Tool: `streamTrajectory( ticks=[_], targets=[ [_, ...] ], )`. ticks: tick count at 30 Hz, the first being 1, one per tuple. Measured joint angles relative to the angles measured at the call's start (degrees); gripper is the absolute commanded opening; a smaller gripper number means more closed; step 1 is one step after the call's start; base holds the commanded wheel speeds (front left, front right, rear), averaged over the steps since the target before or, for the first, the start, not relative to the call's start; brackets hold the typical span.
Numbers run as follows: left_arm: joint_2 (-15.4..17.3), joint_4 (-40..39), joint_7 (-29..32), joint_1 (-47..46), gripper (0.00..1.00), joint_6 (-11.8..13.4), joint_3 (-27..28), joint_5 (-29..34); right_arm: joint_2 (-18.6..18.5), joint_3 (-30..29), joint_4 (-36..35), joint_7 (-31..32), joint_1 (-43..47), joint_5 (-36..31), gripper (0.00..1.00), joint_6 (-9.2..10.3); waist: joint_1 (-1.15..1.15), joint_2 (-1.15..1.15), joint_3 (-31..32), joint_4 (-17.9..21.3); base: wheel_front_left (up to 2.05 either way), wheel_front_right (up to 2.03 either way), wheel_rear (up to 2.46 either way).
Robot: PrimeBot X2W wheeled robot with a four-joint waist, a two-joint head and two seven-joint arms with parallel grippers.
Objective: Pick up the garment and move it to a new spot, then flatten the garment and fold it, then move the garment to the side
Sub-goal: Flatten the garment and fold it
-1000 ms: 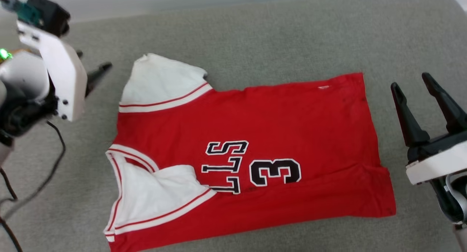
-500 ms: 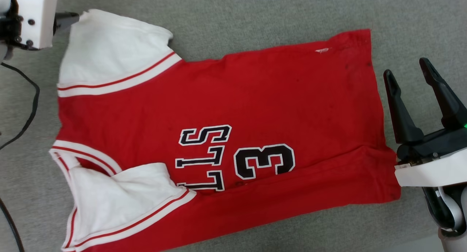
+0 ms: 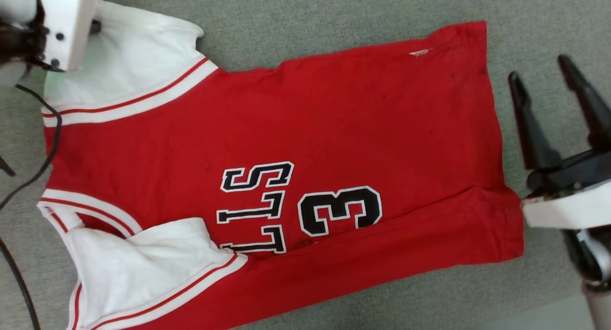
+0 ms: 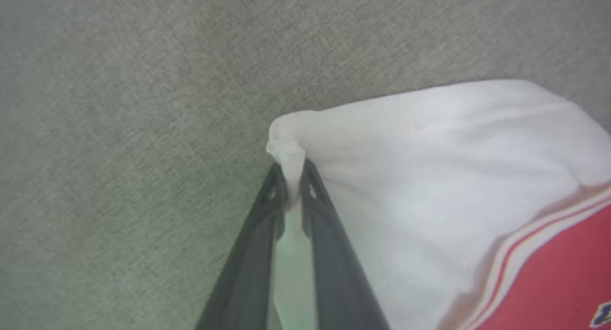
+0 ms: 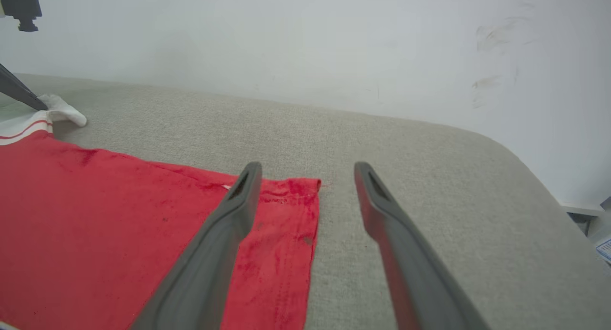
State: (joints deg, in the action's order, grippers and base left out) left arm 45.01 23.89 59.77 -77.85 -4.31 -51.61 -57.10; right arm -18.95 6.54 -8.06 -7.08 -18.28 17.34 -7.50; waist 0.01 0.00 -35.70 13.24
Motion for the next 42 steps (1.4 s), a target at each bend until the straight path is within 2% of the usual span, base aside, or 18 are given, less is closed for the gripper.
streamTrajectory(
  ticks=[5,8,14,20,23,26,34,38,39,40,41,42],
  targets=[
    [-0.5,-0.2,-2.7,1.2,0.0,-0.9,-0.3,0.1,-3.6,-1.2,-1.1,3.2,-4.9,-1.0,1.0,-0.01,0.0,0.0,2.5,-0.8,0.0,0.0,0.0],
    [-1.2,-1.0,-4.8,1.4,0.0,-1.3,-0.2,-0.1,-9.3,2.0,-1.1,9.5,-9.0,-0.1,1.0,-0.03,0.0,0.0,4.1,-1.7,0.0,0.0,0.0],
    [-3.0,-3.1,-7.8,2.5,0.0,-2.2,-1.1,0.1,-20.2,11.9,2.3,30.0,-19.5,8.8,1.0,-0.01,0.0,0.0,6.6,-4.5,0.0,0.0,0.0],
    [-4.1,-5.9,-9.3,2.5,0.0,-2.6,-2.2,0.5,-27.0,23.1,8.4,50.2,-30.0,20.4,1.0,-0.01,0.0,0.0,7.6,-7.3,0.0,0.0,0.0],
    [-4.5,-7.1,-10.0,2.4,0.0,-2.7,-2.4,0.9,-27.2,25.8,13.0,58.5,-33.8,26.1,1.0,0.0,0.0,0.0,7.2,-8.5,0.0,0.0,0.0],
    [-5.5,-8.0,-10.9,2.2,0.0,-2.7,-2.5,0.9,-26.9,27.8,16.5,63.2,-37.2,27.1,1.0,0.0,0.0,0.0,6.3,-9.7,0.0,0.0,0.0],
    [-6.0,-9.4,-12.6,0.7,0.0,-2.8,-2.7,1.5,-22.3,31.2,24.2,64.5,-40.2,28.0,1.0,0.0,0.0,0.0,2.8,-12.0,0.0,0.0,0.0],
    [-6.0,-9.7,-13.4,0.2,0.0,-2.9,-3.0,1.9,-23.0,33.7,25.0,63.7,-40.6,28.8,1.0,0.0,-0.01,0.0,1.6,-12.9,0.0,0.0,0.0],
    [-6.0,-9.7,-13.6,0.2,0.0,-2.9,-3.2,1.9,-23.2,34.1,25.2,63.1,-40.7,29.3,0.48,0.01,-0.02,0.0,1.4,-13.0,0.0,0.0,0.0],
    [-6.0,-9.7,-13.9,0.2,0.0,-2.9,-3.4,1.9,-23.4,34.4,25.5,62.2,-40.7,29.7,0.15,0.0,-0.01,0.0,1.5,-13.1,0.0,0.0,0.0],
    [-6.0,-9.6,-14.2,0.2,0.0,-3.0,-3.6,2.0,-23.6,34.8,25.8,60.9,-40.7,29.7,0.0,0.0,-0.01,0.0,1.7,-13.1,0.0,0.0,0.0],
    [-6.0,-9.6,-14.8,0.3,0.0,-3.0,-3.6,2.0,-23.5,35.0,26.4,59.7,-40.7,29.9,0.0,-0.01,-0.01,0.0,2.0,-13.1,0.0,0.0,0.0]
  ],
)
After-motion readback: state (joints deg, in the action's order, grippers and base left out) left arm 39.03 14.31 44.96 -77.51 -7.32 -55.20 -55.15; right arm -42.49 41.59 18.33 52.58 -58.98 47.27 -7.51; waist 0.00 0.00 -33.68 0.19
